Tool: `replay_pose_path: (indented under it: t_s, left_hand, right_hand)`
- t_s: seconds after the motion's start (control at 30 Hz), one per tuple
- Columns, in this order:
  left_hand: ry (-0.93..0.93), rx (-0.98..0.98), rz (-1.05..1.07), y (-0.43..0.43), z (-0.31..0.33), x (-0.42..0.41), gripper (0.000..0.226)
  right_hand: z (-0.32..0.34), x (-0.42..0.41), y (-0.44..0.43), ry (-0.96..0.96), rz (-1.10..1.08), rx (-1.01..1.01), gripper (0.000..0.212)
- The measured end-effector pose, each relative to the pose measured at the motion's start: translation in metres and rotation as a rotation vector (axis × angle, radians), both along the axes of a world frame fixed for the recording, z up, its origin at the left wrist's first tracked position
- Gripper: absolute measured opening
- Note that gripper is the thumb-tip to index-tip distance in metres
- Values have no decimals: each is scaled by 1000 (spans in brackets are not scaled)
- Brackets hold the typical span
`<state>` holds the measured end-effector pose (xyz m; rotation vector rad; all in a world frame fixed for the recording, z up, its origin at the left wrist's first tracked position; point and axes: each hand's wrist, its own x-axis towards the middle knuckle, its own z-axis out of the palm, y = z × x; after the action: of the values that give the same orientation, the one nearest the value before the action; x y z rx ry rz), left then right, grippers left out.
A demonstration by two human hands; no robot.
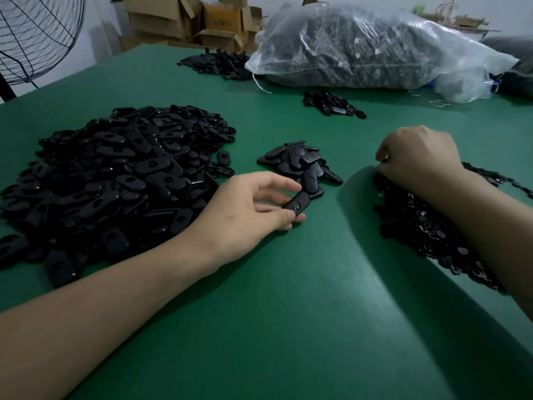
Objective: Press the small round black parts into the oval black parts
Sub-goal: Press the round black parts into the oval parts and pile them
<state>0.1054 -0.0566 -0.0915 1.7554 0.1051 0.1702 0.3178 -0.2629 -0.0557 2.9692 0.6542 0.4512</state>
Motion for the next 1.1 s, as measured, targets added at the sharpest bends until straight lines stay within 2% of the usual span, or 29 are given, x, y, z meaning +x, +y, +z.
replay_pose_path:
  t_s: [0.17, 0.33, 0.63, 1.1]
  left_hand:
    - [8, 12, -6, -2, 1, 0, 31]
    - [14, 21, -6, -2, 2, 0, 31]
    - [9, 17, -6, -3, 3, 0, 31]
    - [-6, 5, -10, -2, 1, 0, 32]
  right_hand:
    - [4, 1, 2, 82, -46, -58, 9]
    - [5, 0, 6, 61, -51, -67, 7]
    - [8, -7, 3, 65, -4, 5, 1]
    - [5, -11, 6, 71, 31, 193, 6]
